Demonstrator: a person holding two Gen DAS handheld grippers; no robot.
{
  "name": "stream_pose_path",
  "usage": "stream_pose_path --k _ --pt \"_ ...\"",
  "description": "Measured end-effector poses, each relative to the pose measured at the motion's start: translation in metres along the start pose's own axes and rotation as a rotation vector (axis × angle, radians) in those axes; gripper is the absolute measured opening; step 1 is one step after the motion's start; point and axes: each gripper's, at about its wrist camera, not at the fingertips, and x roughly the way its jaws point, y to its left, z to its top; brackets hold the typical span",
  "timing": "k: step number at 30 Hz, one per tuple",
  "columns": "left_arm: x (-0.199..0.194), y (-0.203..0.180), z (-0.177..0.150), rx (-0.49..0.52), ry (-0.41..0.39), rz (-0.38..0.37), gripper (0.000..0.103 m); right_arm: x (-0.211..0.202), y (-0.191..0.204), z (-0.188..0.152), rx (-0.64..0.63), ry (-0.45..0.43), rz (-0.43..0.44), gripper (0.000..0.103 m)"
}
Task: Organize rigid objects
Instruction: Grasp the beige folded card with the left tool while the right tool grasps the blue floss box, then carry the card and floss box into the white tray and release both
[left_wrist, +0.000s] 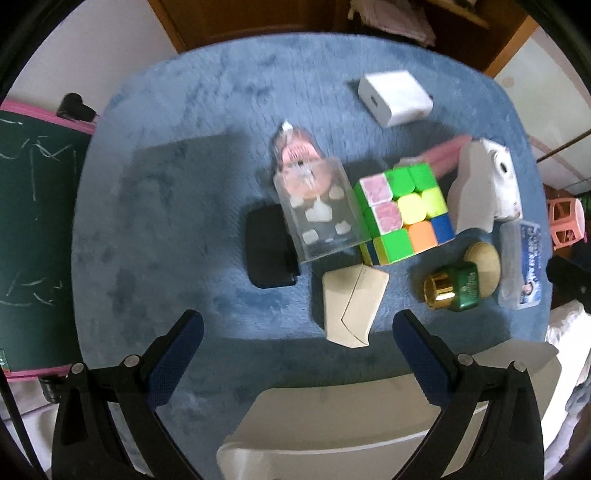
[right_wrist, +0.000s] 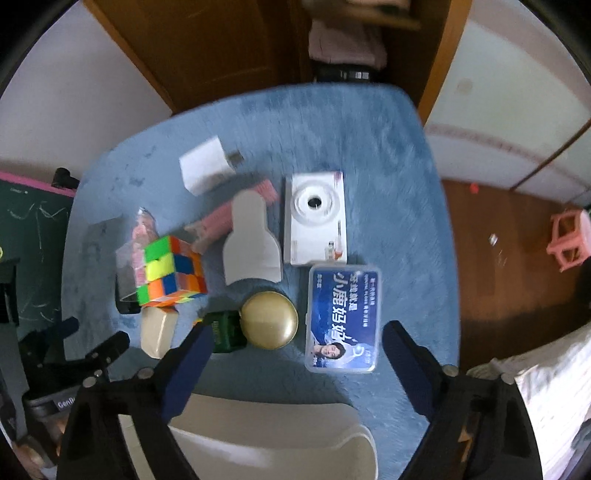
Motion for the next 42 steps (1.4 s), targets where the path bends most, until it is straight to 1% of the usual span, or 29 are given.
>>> stream_pose_path --k 3,8,10,14,16,17,18,20,21,22,24,26,28,30,31,33,36,37,39,42 --pt "0.013 -0.006 0.003 0.008 0.044 0.007 0.101 0.017 -0.012 0.006 0.039 0.045 -0.001 0.089" --pt "0.032 -0.010 0.010 -0.004 0.099 0.014 0.095 0.040 -0.026 0.007 0.083 0.108 -0.005 0.089" --pt "0.040 -0.010 0.013 -0.019 0.119 0.012 0.094 0.050 -0.028 0.007 0.089 0.132 -0.015 0.086" --pt "0.053 -0.008 0.019 -0.068 0.166 -0.059 0.090 0.065 -0.031 0.007 0.117 0.170 -0.010 0.080" --pt "0.058 -0.010 0.022 -0.071 0.174 -0.071 0.084 0.073 -0.032 0.010 0.131 0.188 -0.009 0.076" --pt "0.061 -0.011 0.023 -0.068 0.176 -0.072 0.083 0.075 -0.033 0.010 0.138 0.190 -0.007 0.076" --pt "0.065 -0.013 0.025 -0.066 0.181 -0.071 0.080 0.075 -0.033 0.011 0.146 0.183 -0.003 0.076" --pt "0.074 -0.018 0.027 -0.067 0.197 -0.083 0.071 0.075 -0.033 0.013 0.147 0.177 -0.001 0.075" --pt "0.076 -0.021 0.027 -0.066 0.207 -0.090 0.063 0.075 -0.033 0.014 0.149 0.176 0.003 0.072" --pt "0.082 -0.023 0.026 -0.065 0.219 -0.093 0.060 0.075 -0.033 0.016 0.151 0.177 0.005 0.071" --pt "0.088 -0.029 0.025 -0.057 0.208 -0.072 0.059 0.074 -0.034 0.017 0.156 0.181 0.012 0.071" --pt "0.090 -0.036 0.025 -0.047 0.198 -0.063 0.057 0.073 -0.040 0.018 0.162 0.188 0.009 0.065" --pt "0.087 -0.041 0.025 -0.047 0.178 -0.066 0.046 0.077 -0.050 0.019 0.181 0.186 0.039 0.065" --pt "0.083 -0.045 0.027 -0.051 0.171 -0.068 0.046 0.078 -0.055 0.019 0.187 0.183 0.049 0.065" --pt "0.079 -0.044 0.030 -0.052 0.168 -0.070 0.046 0.079 -0.055 0.019 0.175 0.182 0.041 0.065" --pt "0.078 -0.046 0.029 -0.051 0.153 -0.069 0.045 0.081 -0.053 0.019 0.150 0.179 0.014 0.065" --pt "0.070 -0.034 0.020 -0.066 0.135 -0.084 0.045 0.082 -0.045 0.018 0.121 0.173 -0.030 0.064" --pt "0.057 -0.027 0.010 -0.076 0.131 -0.095 0.045 0.081 -0.044 0.017 0.120 0.171 -0.028 0.064" --pt "0.048 -0.020 0.005 -0.092 0.110 -0.110 0.045 0.078 -0.045 0.013 0.132 0.169 -0.004 0.063" --pt "0.023 -0.011 -0.001 -0.095 0.054 -0.109 0.045 0.065 -0.048 0.004 0.147 0.137 0.041 0.063"
